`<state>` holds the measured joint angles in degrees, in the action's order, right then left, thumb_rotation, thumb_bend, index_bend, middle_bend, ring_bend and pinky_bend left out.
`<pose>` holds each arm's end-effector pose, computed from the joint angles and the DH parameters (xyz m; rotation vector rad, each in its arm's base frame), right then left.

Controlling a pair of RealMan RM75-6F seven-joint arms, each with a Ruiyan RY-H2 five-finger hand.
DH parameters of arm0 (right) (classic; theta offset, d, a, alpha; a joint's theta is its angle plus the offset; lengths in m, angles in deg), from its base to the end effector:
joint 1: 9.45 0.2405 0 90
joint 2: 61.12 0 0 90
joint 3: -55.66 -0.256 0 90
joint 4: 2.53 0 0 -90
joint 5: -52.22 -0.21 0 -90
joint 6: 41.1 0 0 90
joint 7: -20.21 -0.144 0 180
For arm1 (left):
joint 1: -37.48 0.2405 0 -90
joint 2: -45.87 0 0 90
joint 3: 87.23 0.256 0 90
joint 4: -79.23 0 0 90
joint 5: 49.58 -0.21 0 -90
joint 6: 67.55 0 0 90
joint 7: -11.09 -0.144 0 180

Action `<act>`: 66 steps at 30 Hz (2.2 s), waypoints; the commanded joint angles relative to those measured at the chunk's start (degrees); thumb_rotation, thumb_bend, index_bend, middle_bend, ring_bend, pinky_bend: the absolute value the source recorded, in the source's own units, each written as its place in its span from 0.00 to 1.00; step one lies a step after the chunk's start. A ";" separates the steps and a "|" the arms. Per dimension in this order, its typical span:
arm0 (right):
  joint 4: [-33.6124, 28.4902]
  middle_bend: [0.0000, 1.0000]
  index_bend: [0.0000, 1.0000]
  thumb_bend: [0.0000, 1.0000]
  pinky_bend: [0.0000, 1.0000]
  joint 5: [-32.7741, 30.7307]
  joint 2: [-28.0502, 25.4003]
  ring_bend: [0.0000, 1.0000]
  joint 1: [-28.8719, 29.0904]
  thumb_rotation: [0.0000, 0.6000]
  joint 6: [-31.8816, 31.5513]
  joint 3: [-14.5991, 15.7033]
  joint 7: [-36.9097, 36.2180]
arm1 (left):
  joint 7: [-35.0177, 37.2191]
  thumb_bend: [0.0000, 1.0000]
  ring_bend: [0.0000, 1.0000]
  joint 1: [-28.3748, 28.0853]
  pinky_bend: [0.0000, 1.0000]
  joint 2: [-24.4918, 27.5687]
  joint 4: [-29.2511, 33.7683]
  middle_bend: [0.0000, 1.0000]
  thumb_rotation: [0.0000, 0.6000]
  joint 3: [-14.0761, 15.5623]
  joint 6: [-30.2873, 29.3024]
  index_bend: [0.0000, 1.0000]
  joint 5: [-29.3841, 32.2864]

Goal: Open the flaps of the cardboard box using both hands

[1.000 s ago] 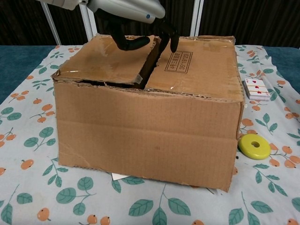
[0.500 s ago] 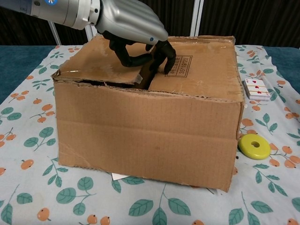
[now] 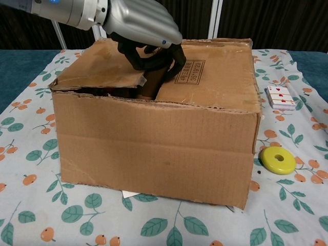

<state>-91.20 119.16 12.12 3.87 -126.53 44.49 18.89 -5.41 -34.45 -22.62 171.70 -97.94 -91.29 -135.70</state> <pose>-0.3094 -0.2502 0.1497 1.0460 -0.9766 1.0411 0.0067 0.3675 0.0281 -2.5738 0.0185 -0.6440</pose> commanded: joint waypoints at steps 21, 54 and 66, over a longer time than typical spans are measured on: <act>-0.49 0.00 0.02 0.47 0.24 0.75 0.32 0.00 -1.04 1.00 1.21 -1.47 -0.13 | 0.79 0.84 0.48 2.53 0.50 12.00 6.42 0.67 1.00 0.37 -5.93 0.46 -0.52; -1.18 0.00 0.02 0.47 0.24 1.76 0.64 0.00 -1.98 1.00 2.35 -2.64 0.35 | 2.53 0.76 0.41 13.87 0.49 26.62 11.79 0.56 1.00 2.23 -16.85 0.38 -2.40; -1.32 0.00 0.02 0.47 0.24 1.99 0.78 0.00 -2.23 1.00 2.31 -3.03 0.55 | 3.42 0.74 0.41 14.89 0.49 29.14 13.12 0.54 1.00 2.41 -15.49 0.36 -2.68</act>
<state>-92.52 121.15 12.90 1.64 -124.22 41.46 19.44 -2.08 -19.69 6.27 184.66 -95.51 -106.86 -138.38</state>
